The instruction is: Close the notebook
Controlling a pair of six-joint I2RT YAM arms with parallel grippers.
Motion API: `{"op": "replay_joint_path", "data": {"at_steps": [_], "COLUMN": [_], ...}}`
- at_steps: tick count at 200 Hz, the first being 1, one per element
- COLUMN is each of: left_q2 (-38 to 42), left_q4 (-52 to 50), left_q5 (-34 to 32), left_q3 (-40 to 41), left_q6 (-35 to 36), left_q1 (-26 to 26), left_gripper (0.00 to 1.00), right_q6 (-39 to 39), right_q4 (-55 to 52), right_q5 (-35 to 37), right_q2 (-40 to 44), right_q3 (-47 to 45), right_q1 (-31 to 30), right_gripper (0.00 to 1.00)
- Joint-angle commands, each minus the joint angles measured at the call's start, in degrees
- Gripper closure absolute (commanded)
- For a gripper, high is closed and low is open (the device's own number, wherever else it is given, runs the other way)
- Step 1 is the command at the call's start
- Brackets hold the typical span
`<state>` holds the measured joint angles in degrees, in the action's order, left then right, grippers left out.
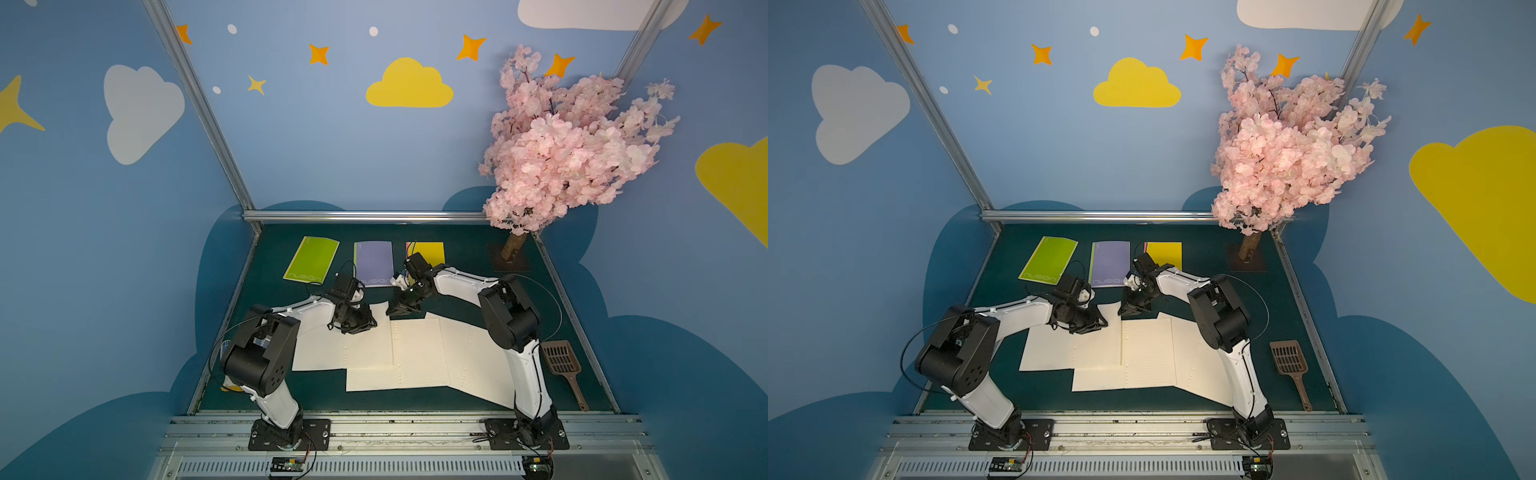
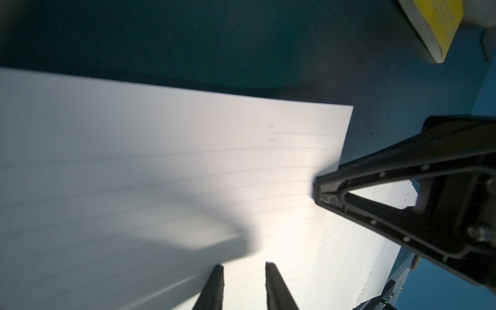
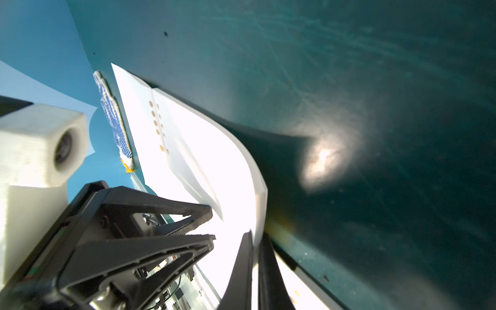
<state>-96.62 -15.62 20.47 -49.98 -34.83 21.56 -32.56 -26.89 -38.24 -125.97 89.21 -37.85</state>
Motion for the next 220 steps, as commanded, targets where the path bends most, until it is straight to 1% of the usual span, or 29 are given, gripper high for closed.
{"op": "replay_joint_path", "data": {"at_steps": [1,45,90,143,197,220], "left_q2": [1.55,5.53,9.43,11.62,11.35,11.57], "left_q4": [-5.88,-6.93,-8.15,-8.78,-9.34,-9.32], "left_q5": [-3.32,-4.09,-4.66,-4.61,-5.47,-5.81], "left_q3": [-0.50,-0.49,0.05,1.10,1.80,2.39], "left_q6": [1.47,1.78,2.14,2.65,2.81,2.68], "left_q1": [-0.10,-1.33,-3.75,-5.74,-6.59,-7.18], "left_gripper": [0.69,0.67,0.66,0.66,0.66,0.64], "right_q6": [0.14,0.64,1.93,4.06,4.41,4.10], "right_q4": [0.23,-1.05,-2.89,-5.68,-6.25,-6.14], "right_q5": [-1.73,-1.79,-2.16,-4.11,-8.91,-11.05], "right_q2": [3.82,6.47,9.29,11.00,11.93,12.21], "right_q3": [-0.77,-1.31,-2.25,-2.57,-2.46,-2.58], "right_q1": [0.01,1.18,3.10,5.50,7.32,8.07], "right_gripper": [1.00,1.00,1.00,1.00,1.00,1.00]}}
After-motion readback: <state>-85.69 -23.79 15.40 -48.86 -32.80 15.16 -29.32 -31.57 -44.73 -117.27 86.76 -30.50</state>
